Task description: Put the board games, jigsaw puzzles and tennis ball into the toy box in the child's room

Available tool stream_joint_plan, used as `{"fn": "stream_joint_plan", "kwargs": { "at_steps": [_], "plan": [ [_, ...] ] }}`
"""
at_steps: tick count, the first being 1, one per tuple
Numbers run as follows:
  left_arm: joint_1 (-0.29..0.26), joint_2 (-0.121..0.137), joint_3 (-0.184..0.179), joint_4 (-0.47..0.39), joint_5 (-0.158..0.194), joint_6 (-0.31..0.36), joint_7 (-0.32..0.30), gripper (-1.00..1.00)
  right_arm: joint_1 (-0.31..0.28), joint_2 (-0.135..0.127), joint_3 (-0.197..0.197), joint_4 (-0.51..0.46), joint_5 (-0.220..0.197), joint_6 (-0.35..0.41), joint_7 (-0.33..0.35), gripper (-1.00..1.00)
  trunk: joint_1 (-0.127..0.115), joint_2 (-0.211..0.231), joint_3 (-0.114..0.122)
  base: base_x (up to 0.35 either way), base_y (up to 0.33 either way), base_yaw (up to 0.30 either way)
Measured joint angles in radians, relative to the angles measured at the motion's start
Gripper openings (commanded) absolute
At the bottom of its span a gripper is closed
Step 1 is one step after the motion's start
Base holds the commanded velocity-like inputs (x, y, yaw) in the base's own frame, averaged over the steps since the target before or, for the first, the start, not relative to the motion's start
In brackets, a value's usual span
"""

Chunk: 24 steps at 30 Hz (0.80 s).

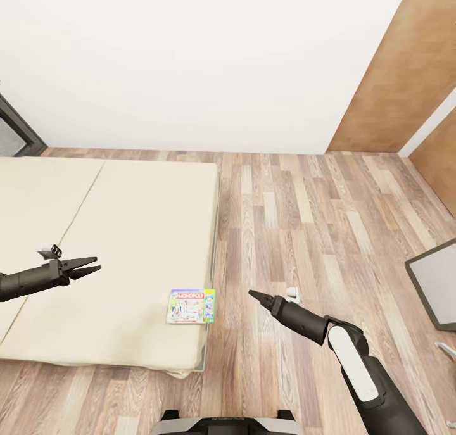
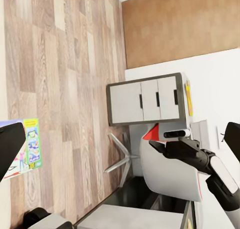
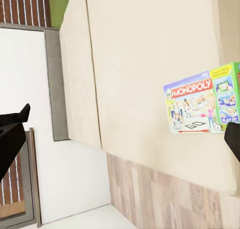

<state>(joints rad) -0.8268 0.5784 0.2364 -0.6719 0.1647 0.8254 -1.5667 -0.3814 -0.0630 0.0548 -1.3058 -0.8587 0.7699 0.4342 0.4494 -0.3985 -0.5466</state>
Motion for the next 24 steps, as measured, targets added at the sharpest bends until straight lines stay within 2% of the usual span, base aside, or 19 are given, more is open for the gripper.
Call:
{"fn": "stream_joint_plan", "kwargs": {
  "at_steps": [24],
  "plan": [
    [0.000,-0.006,0.000,0.000,0.000,-0.001,0.000,1.00,0.000,0.000,0.000,-0.016,0.000,0.000,0.000,1.00,0.000,0.000,0.040,0.000,0.000,0.000]
  ]
}}
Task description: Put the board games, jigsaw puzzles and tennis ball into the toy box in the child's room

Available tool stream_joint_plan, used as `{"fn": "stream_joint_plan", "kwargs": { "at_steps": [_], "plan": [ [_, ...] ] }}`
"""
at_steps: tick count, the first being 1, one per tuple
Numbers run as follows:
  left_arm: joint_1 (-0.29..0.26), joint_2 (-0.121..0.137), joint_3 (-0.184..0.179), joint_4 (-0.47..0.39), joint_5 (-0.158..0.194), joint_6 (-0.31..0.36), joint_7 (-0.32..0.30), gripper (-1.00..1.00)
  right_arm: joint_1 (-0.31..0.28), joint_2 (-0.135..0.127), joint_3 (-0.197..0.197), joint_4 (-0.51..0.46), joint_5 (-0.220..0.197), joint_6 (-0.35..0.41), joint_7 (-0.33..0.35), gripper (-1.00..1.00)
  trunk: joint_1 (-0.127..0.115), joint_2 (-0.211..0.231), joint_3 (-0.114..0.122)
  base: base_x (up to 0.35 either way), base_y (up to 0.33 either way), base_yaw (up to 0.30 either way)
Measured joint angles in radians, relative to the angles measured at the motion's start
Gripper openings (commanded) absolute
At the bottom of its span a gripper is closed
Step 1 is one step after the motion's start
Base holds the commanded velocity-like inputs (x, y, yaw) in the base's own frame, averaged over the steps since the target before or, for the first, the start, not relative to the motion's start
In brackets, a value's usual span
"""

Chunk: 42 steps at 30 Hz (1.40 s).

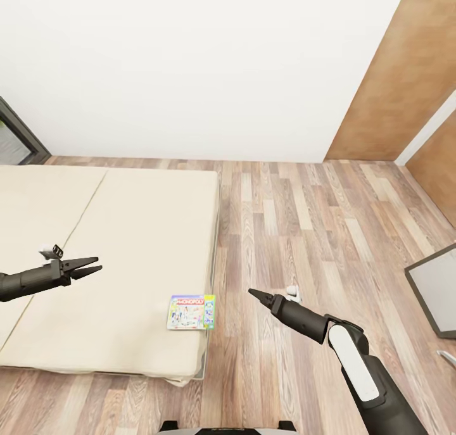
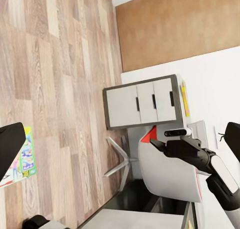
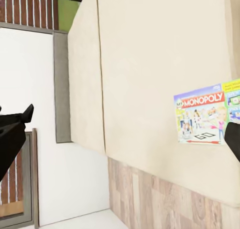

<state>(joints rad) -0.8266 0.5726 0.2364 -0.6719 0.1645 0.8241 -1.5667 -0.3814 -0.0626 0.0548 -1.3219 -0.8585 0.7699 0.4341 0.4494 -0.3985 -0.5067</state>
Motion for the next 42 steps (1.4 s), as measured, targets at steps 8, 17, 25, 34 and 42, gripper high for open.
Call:
{"fn": "stream_joint_plan", "kwargs": {
  "at_steps": [8,17,25,34,42],
  "plan": [
    [0.000,-0.004,0.000,0.000,-0.001,0.000,0.000,1.00,0.000,-0.001,0.000,0.000,0.000,0.000,0.000,1.00,0.000,0.000,0.013,0.000,0.000,0.000],
    [0.000,-0.005,0.000,0.000,-0.001,0.000,0.000,1.00,0.000,0.000,0.000,-0.001,0.000,0.000,0.000,1.00,0.000,0.000,0.028,0.000,0.000,0.000],
    [0.000,-0.006,0.000,0.000,-0.001,0.000,0.000,1.00,0.000,0.000,0.000,0.000,0.000,0.000,0.000,1.00,0.000,0.000,0.042,0.000,0.000,0.000],
    [0.000,-0.006,0.000,0.000,-0.001,0.000,0.000,1.00,0.000,0.000,0.000,0.000,0.000,0.000,-0.001,1.00,0.000,0.000,0.057,0.000,0.000,0.000],
    [0.000,-0.006,0.000,0.000,-0.001,0.000,0.000,1.00,0.000,0.000,0.000,0.000,0.000,0.000,-0.001,1.00,0.000,0.000,0.070,0.000,0.000,0.000]
  ]
}}
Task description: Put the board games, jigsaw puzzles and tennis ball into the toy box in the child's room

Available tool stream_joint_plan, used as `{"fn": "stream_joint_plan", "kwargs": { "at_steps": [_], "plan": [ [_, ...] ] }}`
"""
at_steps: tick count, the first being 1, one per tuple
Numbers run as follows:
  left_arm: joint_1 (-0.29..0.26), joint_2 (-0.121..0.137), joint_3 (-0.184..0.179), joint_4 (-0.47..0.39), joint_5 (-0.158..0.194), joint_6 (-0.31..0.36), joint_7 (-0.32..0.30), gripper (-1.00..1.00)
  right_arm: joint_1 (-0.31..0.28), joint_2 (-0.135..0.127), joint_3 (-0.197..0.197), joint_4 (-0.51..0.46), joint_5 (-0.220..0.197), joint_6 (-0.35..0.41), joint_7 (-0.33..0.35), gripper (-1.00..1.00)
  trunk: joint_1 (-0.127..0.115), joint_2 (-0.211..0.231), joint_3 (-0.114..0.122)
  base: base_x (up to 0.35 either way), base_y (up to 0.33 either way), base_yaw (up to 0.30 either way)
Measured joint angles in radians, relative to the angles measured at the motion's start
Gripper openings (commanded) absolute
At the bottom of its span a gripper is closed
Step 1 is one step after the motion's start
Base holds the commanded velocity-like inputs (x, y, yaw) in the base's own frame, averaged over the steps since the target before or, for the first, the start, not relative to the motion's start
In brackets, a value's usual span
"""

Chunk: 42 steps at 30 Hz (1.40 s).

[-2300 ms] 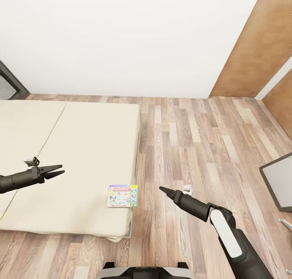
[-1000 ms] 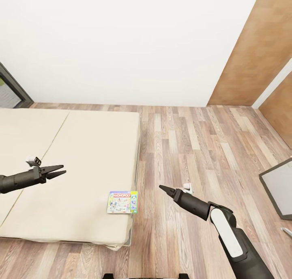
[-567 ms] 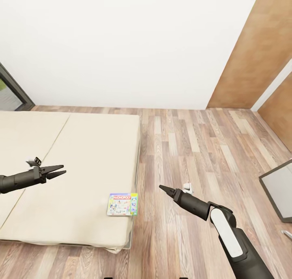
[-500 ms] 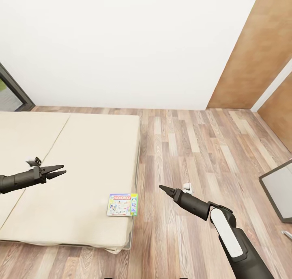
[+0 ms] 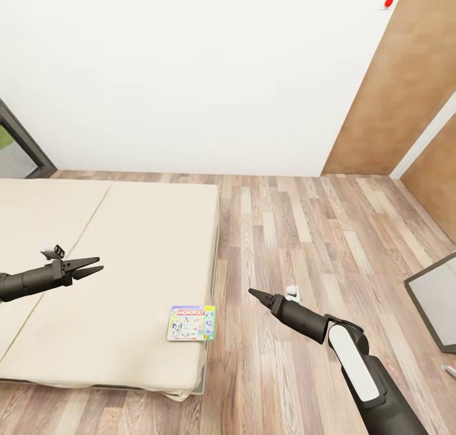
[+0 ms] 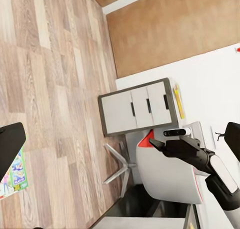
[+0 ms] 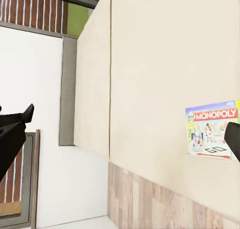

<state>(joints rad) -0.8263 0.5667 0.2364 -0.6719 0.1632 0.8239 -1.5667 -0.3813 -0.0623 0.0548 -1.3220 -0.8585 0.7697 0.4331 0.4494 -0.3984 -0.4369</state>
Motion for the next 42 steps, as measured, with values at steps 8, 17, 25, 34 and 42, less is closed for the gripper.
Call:
{"fn": "stream_joint_plan", "kwargs": {
  "at_steps": [8,17,25,34,42],
  "plan": [
    [0.000,0.000,0.000,0.000,0.000,0.000,0.000,1.00,0.000,0.000,0.000,0.000,0.000,-0.001,0.000,1.00,0.000,0.000,0.013,0.000,0.000,0.000],
    [0.000,-0.001,0.000,0.000,0.000,0.000,0.000,1.00,0.000,0.000,0.000,0.000,0.000,-0.001,0.000,1.00,0.000,0.000,0.028,0.000,0.000,0.000],
    [0.000,-0.005,0.000,0.000,0.000,0.000,0.000,1.00,0.000,0.000,0.000,0.000,0.000,-0.001,0.000,1.00,0.000,0.000,0.042,0.000,0.000,0.000],
    [0.000,-0.012,0.000,0.000,0.000,0.000,0.000,1.00,0.000,-0.001,0.000,0.000,0.000,-0.001,0.000,1.00,0.000,0.000,0.057,0.000,0.000,0.000],
    [0.000,-0.015,0.000,0.000,0.000,0.000,0.000,1.00,0.000,0.000,0.000,-0.001,0.000,-0.001,0.000,1.00,0.000,0.000,0.070,0.000,0.000,0.000]
  ]
}}
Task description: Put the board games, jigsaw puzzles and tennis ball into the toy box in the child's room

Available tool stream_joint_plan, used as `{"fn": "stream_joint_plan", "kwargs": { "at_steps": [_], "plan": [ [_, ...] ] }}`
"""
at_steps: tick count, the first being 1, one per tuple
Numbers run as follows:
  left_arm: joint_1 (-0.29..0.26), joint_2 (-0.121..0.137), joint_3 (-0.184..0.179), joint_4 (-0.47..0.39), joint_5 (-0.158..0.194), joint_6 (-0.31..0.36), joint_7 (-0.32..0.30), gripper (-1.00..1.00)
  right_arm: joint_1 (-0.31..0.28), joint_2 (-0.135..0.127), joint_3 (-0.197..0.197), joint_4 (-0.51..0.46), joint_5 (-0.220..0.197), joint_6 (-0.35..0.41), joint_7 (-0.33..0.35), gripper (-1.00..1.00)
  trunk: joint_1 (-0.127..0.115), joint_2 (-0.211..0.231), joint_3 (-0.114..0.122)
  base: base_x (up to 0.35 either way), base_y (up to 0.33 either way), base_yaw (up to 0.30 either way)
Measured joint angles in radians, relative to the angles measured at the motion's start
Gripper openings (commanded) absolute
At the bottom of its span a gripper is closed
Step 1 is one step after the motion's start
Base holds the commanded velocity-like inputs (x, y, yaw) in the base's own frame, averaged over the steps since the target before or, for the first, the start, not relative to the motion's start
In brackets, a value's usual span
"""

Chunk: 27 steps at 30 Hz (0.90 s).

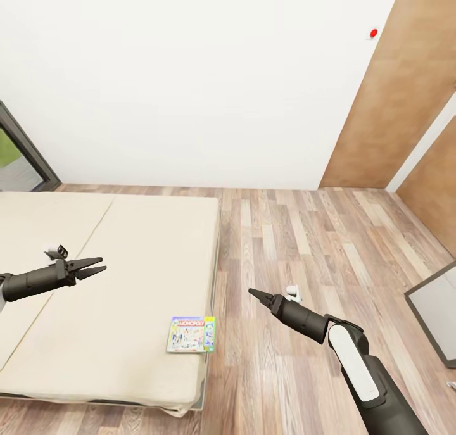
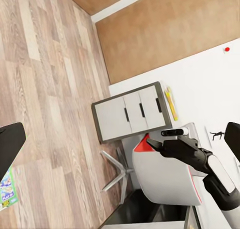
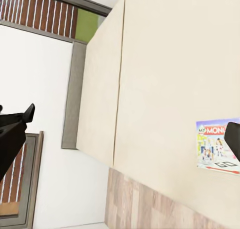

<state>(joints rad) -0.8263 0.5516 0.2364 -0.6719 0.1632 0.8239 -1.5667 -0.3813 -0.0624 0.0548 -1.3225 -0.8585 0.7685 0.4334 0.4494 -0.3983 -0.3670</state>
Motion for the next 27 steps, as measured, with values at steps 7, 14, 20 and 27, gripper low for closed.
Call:
{"fn": "stream_joint_plan", "kwargs": {
  "at_steps": [7,14,20,27],
  "plan": [
    [0.000,-0.009,-0.001,0.000,0.000,0.000,0.000,1.00,0.000,-0.001,-0.001,0.000,0.000,0.001,0.001,1.00,0.000,0.000,0.012,0.000,0.000,0.000],
    [0.000,-0.016,-0.001,0.000,-0.001,0.000,0.000,1.00,0.000,-0.003,-0.001,-0.001,-0.001,0.001,0.001,1.00,0.000,0.000,0.023,0.000,0.000,0.000],
    [0.000,-0.018,0.000,0.000,-0.001,0.000,0.000,1.00,0.000,-0.003,-0.002,-0.001,-0.002,0.001,0.001,1.00,0.000,0.000,0.033,0.000,0.000,0.000],
    [0.000,-0.018,0.000,0.000,-0.001,0.000,0.000,1.00,0.000,-0.003,-0.002,-0.001,-0.002,0.001,0.001,1.00,0.000,0.000,0.045,0.000,0.000,0.000]
  ]
}}
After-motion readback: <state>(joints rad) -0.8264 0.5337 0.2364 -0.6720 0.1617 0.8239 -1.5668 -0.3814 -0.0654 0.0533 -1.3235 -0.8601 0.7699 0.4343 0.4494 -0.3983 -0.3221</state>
